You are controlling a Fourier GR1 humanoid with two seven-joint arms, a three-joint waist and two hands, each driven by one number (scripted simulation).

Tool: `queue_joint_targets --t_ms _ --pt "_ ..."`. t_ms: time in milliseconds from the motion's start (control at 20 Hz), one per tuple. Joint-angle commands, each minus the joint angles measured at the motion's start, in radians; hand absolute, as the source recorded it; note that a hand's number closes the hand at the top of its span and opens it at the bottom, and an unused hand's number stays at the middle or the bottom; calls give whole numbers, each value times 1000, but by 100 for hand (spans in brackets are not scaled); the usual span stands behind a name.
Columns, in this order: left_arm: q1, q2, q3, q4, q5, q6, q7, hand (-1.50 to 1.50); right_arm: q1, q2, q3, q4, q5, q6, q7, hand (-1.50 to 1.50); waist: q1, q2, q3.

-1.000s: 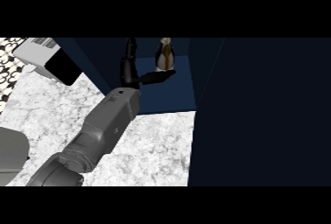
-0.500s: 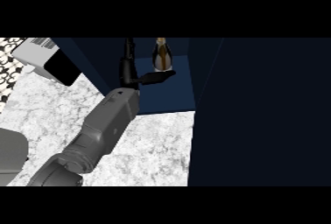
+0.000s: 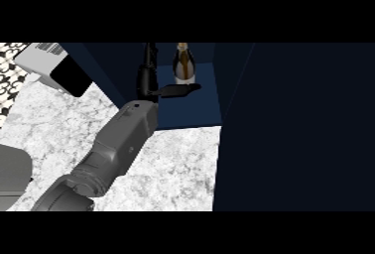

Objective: Pick up the wine, place it into the cabinet and close the cabinet

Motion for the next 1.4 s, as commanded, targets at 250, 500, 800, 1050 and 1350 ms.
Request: queue_joint_targets --t_ms 250,500,800,1050,1350 --pt "54 1 17 -9 24 -93 -6 -150 39 -12 -27 -41 -44 11 -1 -150 26 -8 -1" --pt "89 1 9 -17 59 -132 -54 -150 60 3 57 -92 -9 -26 36 -150 19 -11 -2" --pt "127 1 -71 -46 150 -158 -40 -150 60 3 92 -82 19 -37 36 -150 3 -24 -1" --pt "179 1 -161 -135 221 -118 -22 -150 43 -25 47 -51 6 -21 15 -150 16 -29 0" --pt "315 1 -402 -374 361 -18 34 -150 -21 -18 9 -61 -25 -61 73 -150 19 -29 -1"
